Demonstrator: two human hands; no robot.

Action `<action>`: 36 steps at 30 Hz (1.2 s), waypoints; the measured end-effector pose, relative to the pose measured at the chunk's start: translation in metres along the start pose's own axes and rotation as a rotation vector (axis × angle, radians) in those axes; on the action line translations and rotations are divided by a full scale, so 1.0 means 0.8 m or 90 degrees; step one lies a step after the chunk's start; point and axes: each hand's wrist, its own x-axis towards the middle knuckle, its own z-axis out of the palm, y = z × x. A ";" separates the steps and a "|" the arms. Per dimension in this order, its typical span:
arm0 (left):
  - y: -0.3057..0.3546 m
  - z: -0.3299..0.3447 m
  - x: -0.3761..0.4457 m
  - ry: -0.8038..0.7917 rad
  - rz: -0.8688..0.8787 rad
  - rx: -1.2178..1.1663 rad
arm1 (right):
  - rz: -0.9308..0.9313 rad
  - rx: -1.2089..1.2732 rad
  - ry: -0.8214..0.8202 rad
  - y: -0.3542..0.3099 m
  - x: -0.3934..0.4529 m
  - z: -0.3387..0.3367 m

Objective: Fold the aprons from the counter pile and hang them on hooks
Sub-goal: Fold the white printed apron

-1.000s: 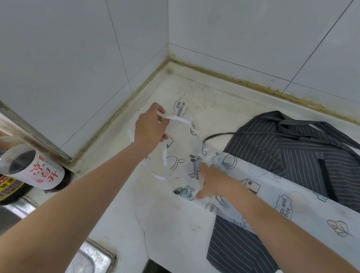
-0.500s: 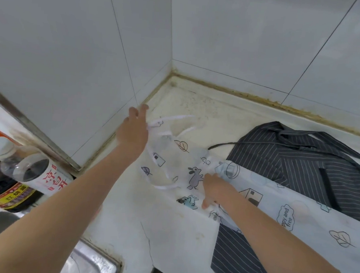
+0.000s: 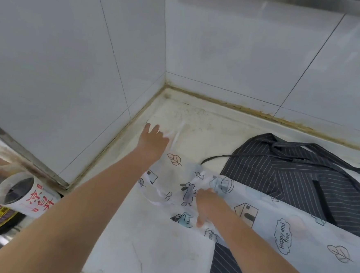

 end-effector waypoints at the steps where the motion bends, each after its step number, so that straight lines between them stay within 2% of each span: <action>1: -0.004 -0.004 0.009 -0.033 -0.011 0.020 | 0.000 -0.003 -0.004 0.001 0.002 -0.001; 3: -0.017 -0.012 0.013 -0.045 -0.026 -0.034 | -0.002 -0.006 -0.012 0.000 0.004 -0.002; 5: -0.031 -0.019 0.015 -0.052 -0.018 -0.173 | -0.004 -0.021 -0.029 0.002 0.005 -0.004; 6: -0.039 -0.025 0.012 -0.089 -0.010 -0.257 | -0.008 -0.033 -0.038 0.003 0.005 -0.004; 7: -0.050 -0.031 0.008 -0.116 0.002 -0.366 | -0.013 -0.038 -0.045 0.003 0.005 -0.004; 9: -0.073 -0.046 -0.005 -0.123 -0.055 -0.728 | -0.017 -0.049 -0.049 0.004 0.002 -0.005; 11: -0.090 -0.056 -0.010 -0.072 -0.124 -1.012 | -0.024 -0.068 -0.062 0.004 -0.003 -0.008; 16: -0.081 -0.047 -0.019 0.114 -0.317 -1.344 | -0.014 -0.043 -0.074 -0.001 -0.009 -0.015; 18: -0.081 -0.042 -0.020 0.216 -0.380 -1.362 | -0.010 -0.025 -0.076 0.001 -0.007 -0.012; 20: -0.085 -0.035 -0.021 0.231 -0.333 -1.261 | -0.008 -0.010 -0.074 0.003 -0.007 -0.009; 23: -0.071 -0.021 -0.033 0.115 -0.312 -1.144 | -0.015 -0.010 -0.070 0.004 -0.011 -0.007; 27: -0.015 0.032 -0.052 0.004 -0.449 -1.213 | -0.023 -0.022 -0.055 0.004 -0.011 -0.004; 29: 0.008 0.056 -0.056 -0.069 -0.454 -1.237 | -0.025 -0.027 -0.055 0.005 -0.008 -0.001; 31: 0.018 0.058 -0.055 -0.139 -0.422 -1.334 | -0.018 -0.033 -0.063 0.005 -0.004 -0.001; 33: 0.019 0.045 -0.059 -0.267 -0.335 -1.457 | -0.014 -0.027 -0.068 0.004 -0.002 0.001; 35: 0.008 0.032 -0.062 -0.358 -0.225 -1.456 | -0.016 -0.010 -0.057 0.005 -0.001 0.003; 36: -0.002 0.027 -0.064 -0.361 -0.175 -1.438 | -0.015 -0.003 -0.052 0.005 -0.001 0.005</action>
